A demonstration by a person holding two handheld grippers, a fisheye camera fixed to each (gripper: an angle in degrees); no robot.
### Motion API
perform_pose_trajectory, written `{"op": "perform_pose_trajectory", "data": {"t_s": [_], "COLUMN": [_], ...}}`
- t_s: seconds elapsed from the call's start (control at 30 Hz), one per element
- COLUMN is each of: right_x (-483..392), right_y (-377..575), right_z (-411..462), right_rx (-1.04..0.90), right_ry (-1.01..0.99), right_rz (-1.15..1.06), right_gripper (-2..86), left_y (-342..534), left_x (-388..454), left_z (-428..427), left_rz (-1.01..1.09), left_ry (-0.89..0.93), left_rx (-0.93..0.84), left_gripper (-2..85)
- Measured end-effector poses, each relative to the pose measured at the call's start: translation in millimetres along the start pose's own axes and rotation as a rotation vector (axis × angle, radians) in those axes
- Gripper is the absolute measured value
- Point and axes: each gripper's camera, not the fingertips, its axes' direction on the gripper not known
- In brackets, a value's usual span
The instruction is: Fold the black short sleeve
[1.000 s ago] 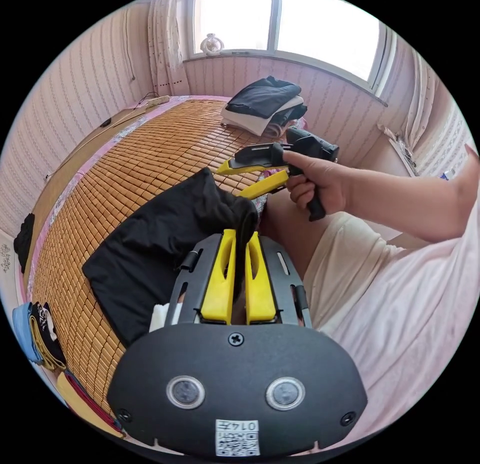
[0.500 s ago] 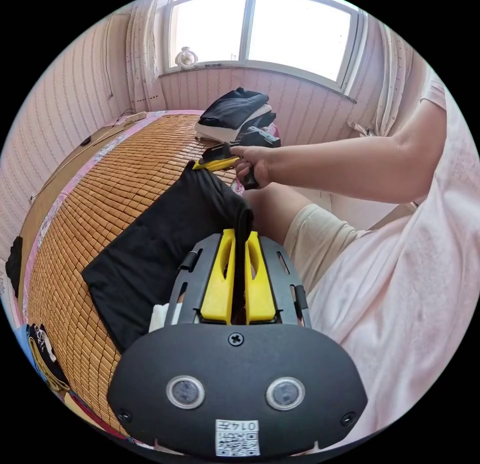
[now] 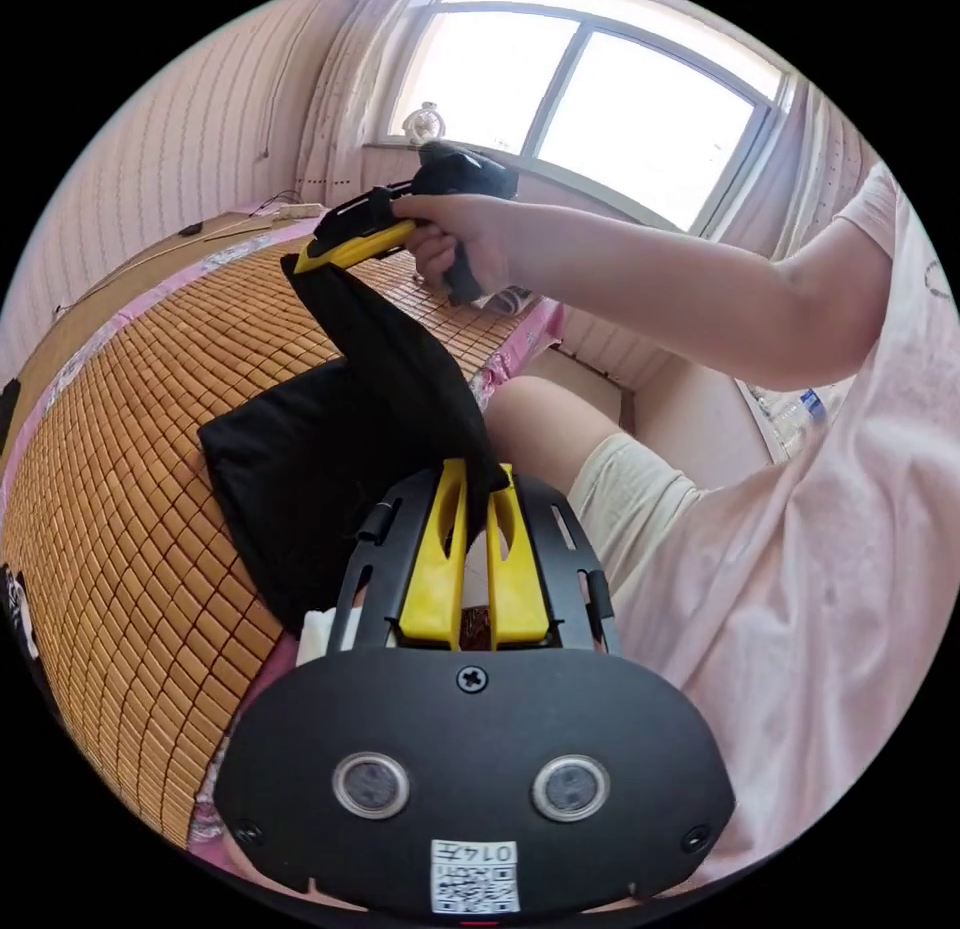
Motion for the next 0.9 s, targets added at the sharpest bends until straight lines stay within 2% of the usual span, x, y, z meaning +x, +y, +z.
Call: {"op": "perform_pose_trajectory", "data": {"t_s": [0.17, 0.23, 0.3, 0.37, 0.53, 0.77, 0.9], "right_x": [-64, -82, -98, -118, -159, -189, -213], "right_y": [-21, -26, -28, -32, -46, -44, -35], "right_z": [122, 169, 181, 182, 193, 225, 246], "right_rx": [-0.199, -0.293, -0.290, -0.272, -0.319, -0.438, -0.476], "right_ry": [0.147, 0.219, 0.201, 0.188, 0.402, 0.609, 0.625], "right_rz": [-0.065, -0.076, -0.114, -0.192, -0.390, -0.533, -0.635], "right_gripper": [4.5, 7.5, 8.2, 8.4, 8.0, 0.5, -0.3], "left_y": [49, 76, 90, 92, 97, 89, 82], "left_x": [-53, -93, -122, -140, -179, -195, -197], "left_z": [11, 30, 35, 27, 22, 7, 18], "left_rz": [-0.162, -0.314, -0.459, -0.501, -0.649, -0.661, -0.586], "left_ry": [-0.044, -0.024, 0.005, 0.037, 0.044, 0.054, -0.067], "left_rx": [-0.082, -0.182, -0.211, -0.170, -0.267, -0.324, -0.514], "left_gripper": [2.5, 3.4, 4.4, 4.5, 0.1, -0.8, -0.7]}}
